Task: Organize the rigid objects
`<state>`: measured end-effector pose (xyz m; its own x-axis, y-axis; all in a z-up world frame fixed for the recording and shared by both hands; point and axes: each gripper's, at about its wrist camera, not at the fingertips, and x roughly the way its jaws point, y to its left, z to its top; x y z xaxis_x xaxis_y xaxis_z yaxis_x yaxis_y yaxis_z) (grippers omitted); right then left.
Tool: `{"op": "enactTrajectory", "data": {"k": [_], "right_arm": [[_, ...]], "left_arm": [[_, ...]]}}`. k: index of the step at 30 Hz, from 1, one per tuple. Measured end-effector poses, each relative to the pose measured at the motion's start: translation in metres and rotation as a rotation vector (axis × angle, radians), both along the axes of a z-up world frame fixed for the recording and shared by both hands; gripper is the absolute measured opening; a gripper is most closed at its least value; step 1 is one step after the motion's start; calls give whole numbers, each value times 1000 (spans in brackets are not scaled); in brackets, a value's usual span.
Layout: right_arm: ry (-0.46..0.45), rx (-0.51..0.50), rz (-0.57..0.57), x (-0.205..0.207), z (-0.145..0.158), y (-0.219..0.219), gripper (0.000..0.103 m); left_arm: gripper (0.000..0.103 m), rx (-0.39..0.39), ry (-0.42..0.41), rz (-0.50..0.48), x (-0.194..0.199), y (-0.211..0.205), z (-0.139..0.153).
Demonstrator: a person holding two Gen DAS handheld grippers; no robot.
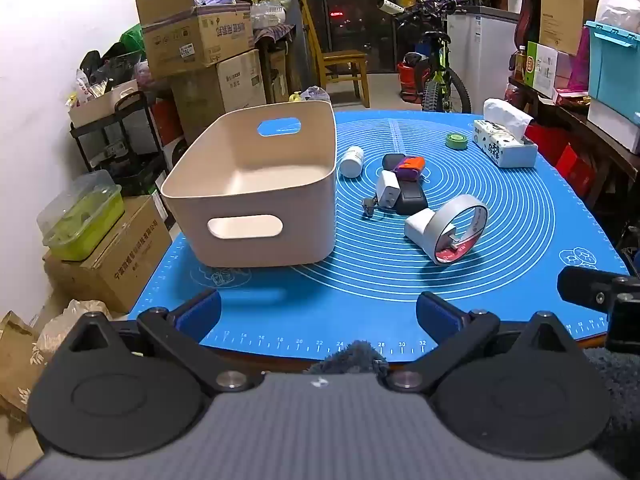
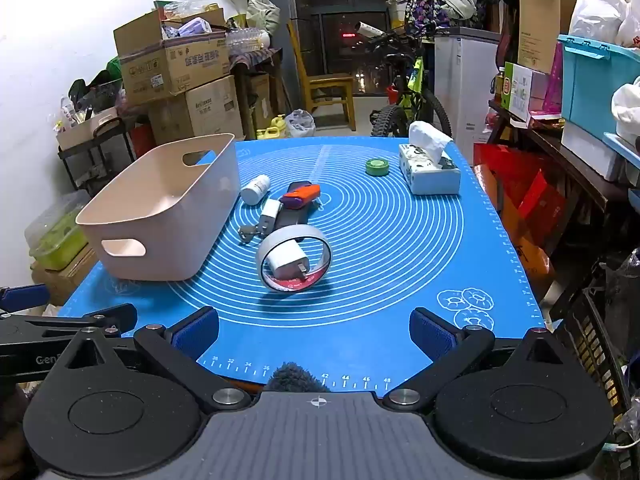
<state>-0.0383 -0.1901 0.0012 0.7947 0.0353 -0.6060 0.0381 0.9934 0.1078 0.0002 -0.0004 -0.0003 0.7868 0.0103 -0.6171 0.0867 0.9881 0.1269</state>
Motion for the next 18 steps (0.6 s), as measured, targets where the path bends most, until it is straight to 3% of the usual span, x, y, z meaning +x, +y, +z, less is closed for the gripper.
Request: {"op": "enactTrajectory", "data": {"k": [18], "right_arm": [[3, 17, -2, 1, -1, -1, 101]], "left_arm": [[102, -1, 3, 0, 0, 0, -6]]}}
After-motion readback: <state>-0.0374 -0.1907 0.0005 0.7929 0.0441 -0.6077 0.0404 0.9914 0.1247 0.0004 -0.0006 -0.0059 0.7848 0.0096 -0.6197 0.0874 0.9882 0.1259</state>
